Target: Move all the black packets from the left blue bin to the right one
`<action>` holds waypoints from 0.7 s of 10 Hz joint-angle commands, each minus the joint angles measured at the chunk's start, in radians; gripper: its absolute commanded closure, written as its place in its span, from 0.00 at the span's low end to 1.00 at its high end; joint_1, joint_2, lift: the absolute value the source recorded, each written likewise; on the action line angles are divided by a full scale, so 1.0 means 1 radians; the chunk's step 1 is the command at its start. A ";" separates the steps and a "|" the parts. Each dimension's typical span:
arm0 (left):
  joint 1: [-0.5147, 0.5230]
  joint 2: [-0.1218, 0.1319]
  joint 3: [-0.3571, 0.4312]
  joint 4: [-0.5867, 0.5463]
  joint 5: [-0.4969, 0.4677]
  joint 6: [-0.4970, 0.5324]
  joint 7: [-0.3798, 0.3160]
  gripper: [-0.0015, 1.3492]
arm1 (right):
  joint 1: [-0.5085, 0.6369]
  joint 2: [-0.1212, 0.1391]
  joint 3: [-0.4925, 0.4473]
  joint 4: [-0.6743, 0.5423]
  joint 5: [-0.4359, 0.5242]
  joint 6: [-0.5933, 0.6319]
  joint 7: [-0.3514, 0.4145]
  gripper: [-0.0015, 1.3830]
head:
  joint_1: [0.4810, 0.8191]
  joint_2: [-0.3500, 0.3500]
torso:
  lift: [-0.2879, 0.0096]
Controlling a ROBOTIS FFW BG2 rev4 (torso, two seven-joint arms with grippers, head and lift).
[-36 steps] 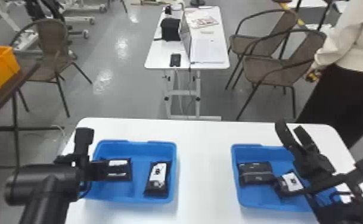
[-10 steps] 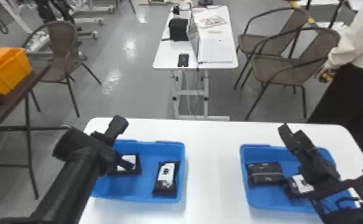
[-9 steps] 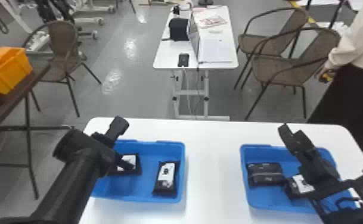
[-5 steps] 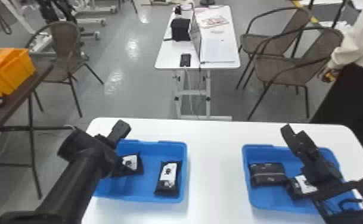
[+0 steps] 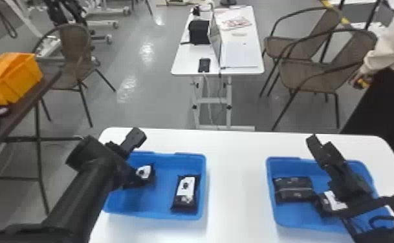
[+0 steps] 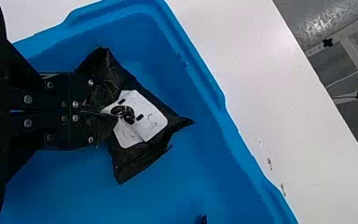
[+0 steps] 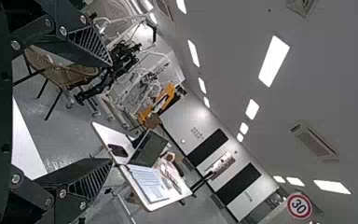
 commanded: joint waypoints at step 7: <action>0.399 -0.069 0.077 -0.704 0.448 -0.330 -0.137 0.86 | -0.011 -0.008 0.065 -0.030 0.022 0.008 0.001 0.23 | 0.63 0.54 | 0.97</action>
